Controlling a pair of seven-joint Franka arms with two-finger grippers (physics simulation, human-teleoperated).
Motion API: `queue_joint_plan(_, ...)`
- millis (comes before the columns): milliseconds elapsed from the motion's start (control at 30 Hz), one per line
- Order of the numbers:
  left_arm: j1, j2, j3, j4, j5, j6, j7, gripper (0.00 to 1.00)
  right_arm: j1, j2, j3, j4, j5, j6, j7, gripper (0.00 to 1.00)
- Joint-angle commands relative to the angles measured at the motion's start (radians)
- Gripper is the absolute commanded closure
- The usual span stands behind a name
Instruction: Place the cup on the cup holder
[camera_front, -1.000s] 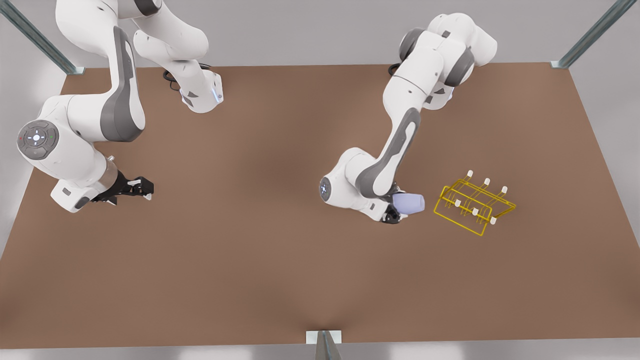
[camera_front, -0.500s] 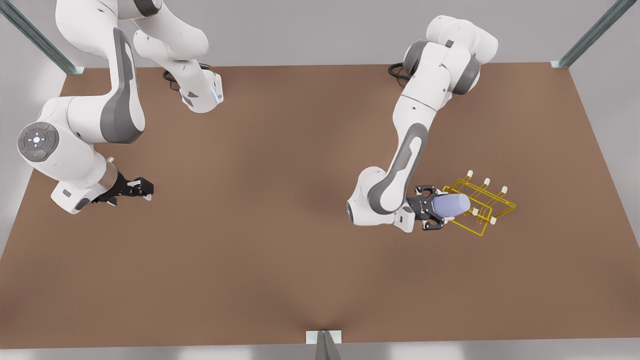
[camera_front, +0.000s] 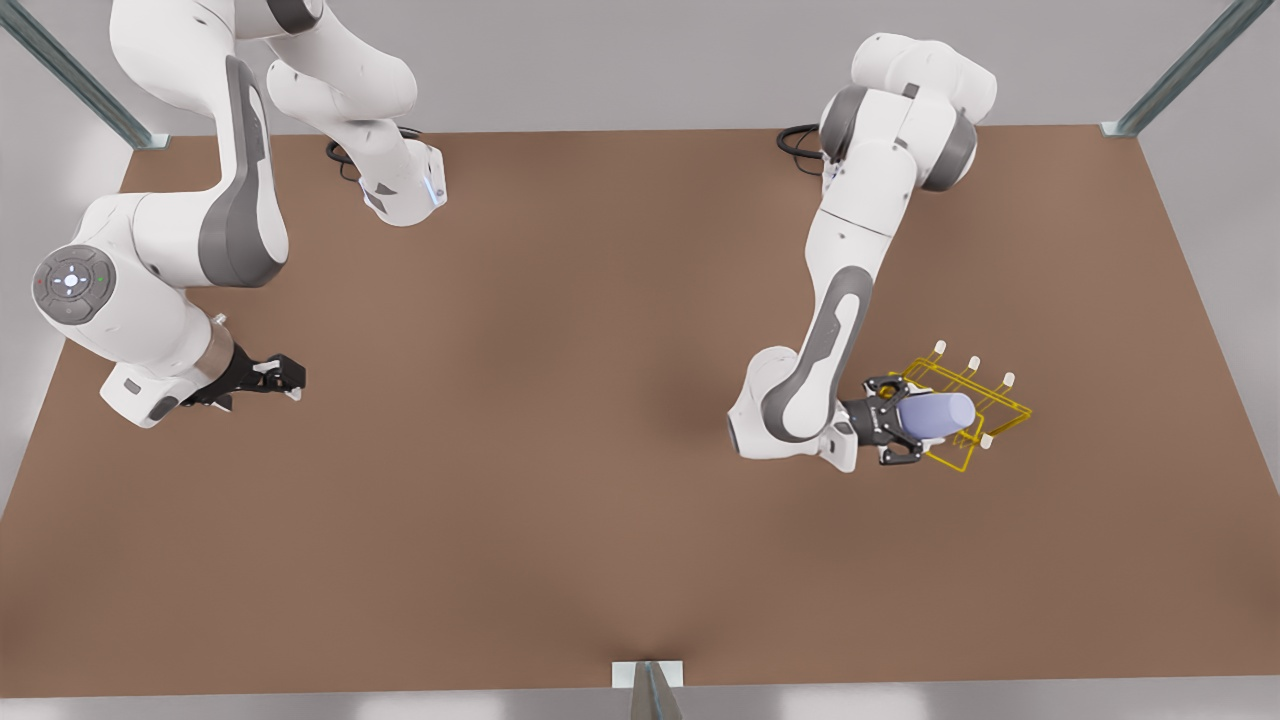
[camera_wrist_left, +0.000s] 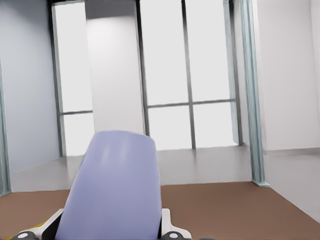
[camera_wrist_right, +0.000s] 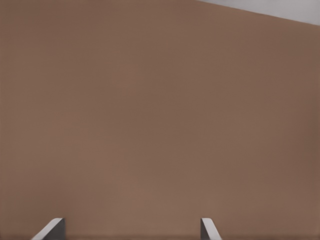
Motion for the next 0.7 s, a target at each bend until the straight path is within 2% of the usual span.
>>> queue_joint_plan(0, 0.001, -0.018, 0.000, -0.043, 0.007, 0.013, -0.078, 0.20, 0.000, -0.001, 0.000, 0.000, 0.001, -0.003, -0.006, 0.00)
queue_joint_plan(667, 0.028, -0.047, 0.022, -0.190, 0.049, 0.053, -0.164, 0.20, 0.000, 0.000, 0.000, 0.000, 0.001, -0.004, -0.010, 0.00)
